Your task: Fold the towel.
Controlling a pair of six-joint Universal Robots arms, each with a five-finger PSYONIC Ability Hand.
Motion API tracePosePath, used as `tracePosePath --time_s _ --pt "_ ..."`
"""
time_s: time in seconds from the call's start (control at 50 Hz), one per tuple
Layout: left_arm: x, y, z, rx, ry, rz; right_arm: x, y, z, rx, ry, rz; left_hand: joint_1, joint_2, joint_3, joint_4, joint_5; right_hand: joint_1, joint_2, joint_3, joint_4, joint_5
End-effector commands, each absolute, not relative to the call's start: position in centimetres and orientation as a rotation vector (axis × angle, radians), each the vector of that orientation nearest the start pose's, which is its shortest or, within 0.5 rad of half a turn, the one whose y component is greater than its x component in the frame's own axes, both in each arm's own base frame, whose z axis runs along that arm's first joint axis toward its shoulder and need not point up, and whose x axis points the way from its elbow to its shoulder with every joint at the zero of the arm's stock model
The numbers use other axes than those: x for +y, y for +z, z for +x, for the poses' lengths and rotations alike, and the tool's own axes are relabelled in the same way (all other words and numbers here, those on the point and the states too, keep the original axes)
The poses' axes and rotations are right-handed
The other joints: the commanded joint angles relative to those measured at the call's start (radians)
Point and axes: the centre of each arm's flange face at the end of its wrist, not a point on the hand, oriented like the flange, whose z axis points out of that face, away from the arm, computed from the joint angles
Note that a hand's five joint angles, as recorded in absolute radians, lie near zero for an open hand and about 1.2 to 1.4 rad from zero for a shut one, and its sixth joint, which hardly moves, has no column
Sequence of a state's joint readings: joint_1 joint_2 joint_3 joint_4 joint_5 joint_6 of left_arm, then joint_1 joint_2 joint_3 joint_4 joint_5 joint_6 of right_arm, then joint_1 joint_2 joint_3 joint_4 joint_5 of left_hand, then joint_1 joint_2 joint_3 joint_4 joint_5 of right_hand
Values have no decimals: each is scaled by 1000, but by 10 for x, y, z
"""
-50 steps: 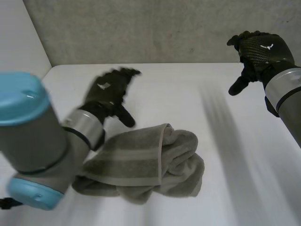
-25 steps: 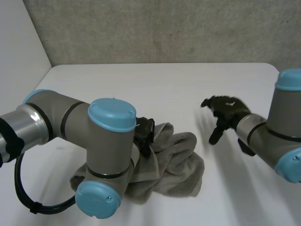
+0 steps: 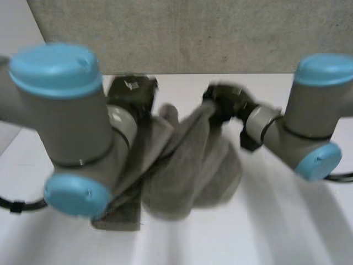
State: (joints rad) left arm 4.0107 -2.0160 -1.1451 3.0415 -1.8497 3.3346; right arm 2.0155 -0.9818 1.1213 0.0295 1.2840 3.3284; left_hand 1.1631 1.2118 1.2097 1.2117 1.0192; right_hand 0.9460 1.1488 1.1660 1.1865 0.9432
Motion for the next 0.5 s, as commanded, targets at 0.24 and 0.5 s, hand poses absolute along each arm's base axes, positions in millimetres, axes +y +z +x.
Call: tracePosePath --time_s 0.24,0.5 --pt "-285 344 -312 2029 -2436 744 -261 317 310 1632 -2316 -875 233 184 187 185 202 450 248 230 210 279" --pt "-261 215 -273 2289 -1826 1017 -207 200 307 2228 -1610 -1502 201 153 155 153 171 -601 -803 -821 -841 -772"
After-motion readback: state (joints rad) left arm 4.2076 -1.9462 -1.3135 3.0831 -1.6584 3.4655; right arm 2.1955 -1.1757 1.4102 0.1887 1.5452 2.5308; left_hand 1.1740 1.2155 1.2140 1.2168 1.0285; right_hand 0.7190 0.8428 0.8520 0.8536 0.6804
